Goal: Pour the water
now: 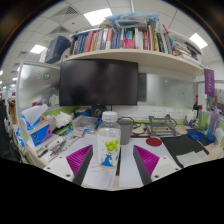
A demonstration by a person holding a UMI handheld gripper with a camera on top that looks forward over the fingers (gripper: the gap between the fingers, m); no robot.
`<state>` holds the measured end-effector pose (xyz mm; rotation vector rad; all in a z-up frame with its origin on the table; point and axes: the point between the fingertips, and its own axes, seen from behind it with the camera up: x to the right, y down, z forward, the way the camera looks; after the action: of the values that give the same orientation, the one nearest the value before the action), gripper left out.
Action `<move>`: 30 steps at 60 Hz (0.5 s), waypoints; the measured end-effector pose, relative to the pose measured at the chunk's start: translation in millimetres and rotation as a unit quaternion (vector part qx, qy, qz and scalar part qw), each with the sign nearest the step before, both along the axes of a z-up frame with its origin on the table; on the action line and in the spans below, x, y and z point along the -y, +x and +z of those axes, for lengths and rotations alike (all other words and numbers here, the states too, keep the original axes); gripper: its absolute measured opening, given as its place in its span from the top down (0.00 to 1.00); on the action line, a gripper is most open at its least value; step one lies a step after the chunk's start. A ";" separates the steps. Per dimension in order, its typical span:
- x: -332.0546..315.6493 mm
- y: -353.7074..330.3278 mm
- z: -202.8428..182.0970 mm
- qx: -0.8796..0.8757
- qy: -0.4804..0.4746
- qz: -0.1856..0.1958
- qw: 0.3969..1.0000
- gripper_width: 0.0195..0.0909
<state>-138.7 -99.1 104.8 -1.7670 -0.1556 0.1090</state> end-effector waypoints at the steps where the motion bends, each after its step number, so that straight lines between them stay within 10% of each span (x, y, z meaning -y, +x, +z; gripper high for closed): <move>1: -5.9 -2.9 -2.1 0.000 0.001 0.000 1.000 0.10; 24: -76.0 -16.8 -26.8 0.013 0.011 -0.040 0.999 0.12; 30: -79.7 -19.8 -35.6 0.019 0.005 -0.047 0.999 0.55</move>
<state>-158.5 -19.3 69.2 -1.7642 -0.0989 0.0066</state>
